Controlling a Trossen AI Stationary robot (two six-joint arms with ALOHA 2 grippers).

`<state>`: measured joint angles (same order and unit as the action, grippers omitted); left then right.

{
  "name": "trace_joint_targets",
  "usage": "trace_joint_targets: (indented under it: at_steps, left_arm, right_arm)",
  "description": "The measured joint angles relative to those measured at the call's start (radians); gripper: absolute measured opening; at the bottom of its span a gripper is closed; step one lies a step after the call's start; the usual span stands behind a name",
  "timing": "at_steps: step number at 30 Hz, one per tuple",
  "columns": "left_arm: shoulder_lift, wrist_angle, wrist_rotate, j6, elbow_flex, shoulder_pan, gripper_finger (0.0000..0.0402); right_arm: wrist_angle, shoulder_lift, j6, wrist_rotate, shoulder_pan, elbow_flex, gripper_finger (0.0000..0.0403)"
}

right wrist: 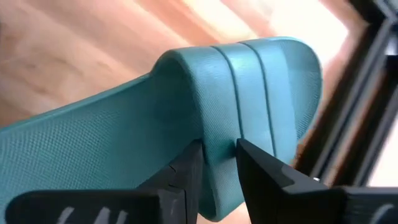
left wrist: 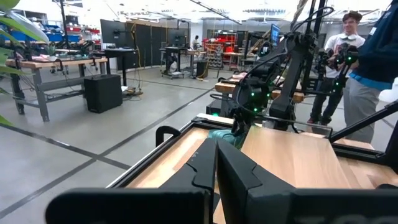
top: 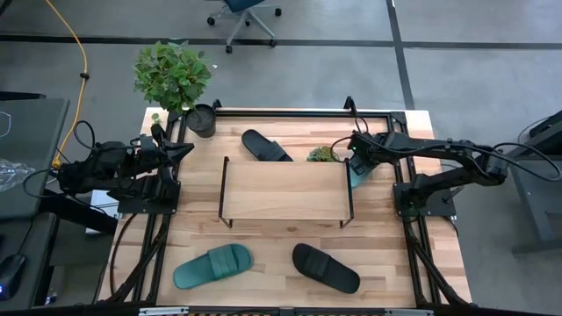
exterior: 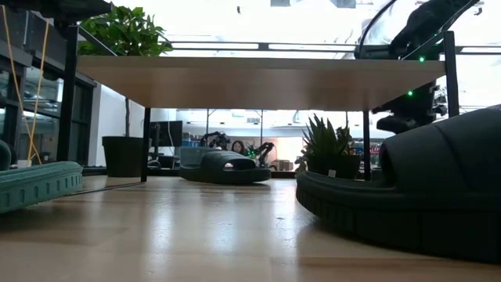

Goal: Pick and place slides into the shelf
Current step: Put the top green slipper on the shelf

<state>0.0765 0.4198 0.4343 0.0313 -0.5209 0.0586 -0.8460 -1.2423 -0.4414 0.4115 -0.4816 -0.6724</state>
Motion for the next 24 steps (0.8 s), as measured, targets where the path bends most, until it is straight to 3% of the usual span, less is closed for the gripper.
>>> trace_joint_targets:
  at_steps: [10, 24]
  left_arm:
    - [0.000, 0.001, 0.000, 0.001, 0.000, 0.000, 0.0003]
    - [0.000, 0.001, 0.000, 0.001, 0.000, 0.000, 0.0003]
  right_arm:
    - [-0.011, 0.000, -0.048, 0.031, -0.030, 0.000, 0.0085]
    - [-0.008, 0.000, -0.101, 0.037, -0.064, 0.000, 0.0004]
